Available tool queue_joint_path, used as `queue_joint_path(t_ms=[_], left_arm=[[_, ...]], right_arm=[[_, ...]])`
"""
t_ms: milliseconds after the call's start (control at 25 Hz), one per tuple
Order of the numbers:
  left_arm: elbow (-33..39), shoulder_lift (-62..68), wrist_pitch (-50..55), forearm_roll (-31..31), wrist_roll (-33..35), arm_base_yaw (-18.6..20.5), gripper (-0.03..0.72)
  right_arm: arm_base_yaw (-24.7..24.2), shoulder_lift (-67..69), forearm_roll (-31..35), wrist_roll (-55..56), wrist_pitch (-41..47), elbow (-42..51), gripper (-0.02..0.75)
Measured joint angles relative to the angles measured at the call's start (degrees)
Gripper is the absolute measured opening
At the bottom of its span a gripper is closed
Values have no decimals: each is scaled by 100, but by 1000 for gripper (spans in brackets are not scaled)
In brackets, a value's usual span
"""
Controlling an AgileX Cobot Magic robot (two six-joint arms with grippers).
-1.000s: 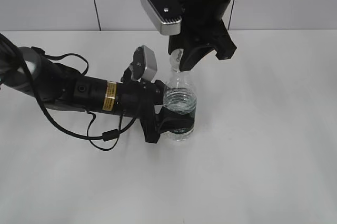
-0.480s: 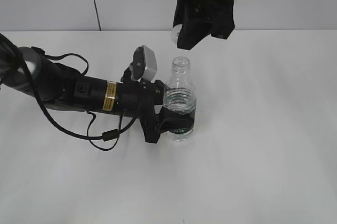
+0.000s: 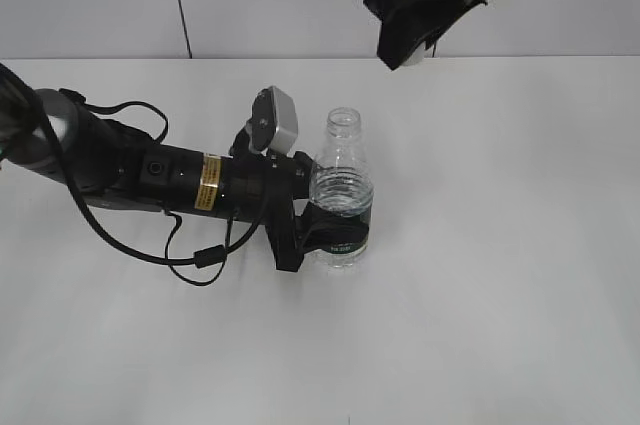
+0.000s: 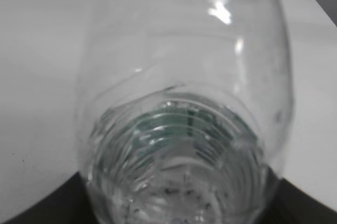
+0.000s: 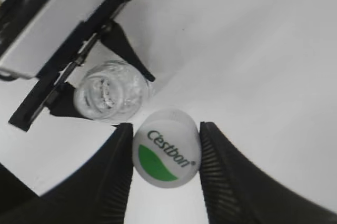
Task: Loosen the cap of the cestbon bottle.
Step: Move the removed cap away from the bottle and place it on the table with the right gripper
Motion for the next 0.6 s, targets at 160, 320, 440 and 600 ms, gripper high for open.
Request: queue_joint_path(t_ms=[160, 320, 440, 600], left_arm=[[0, -11, 0, 0, 0, 0, 409], [0, -11, 5, 7, 0, 0, 409], [0, -11, 10, 13, 0, 0, 409], [0, -11, 10, 13, 0, 0, 409]], right_arm=[[-289, 0, -308, 925, 0, 0, 294], [-621, 0, -399, 1097, 0, 12, 293], [-933, -4, -399, 1142, -7, 192, 293], [-1408, -11, -393, 1164, -7, 871, 293]])
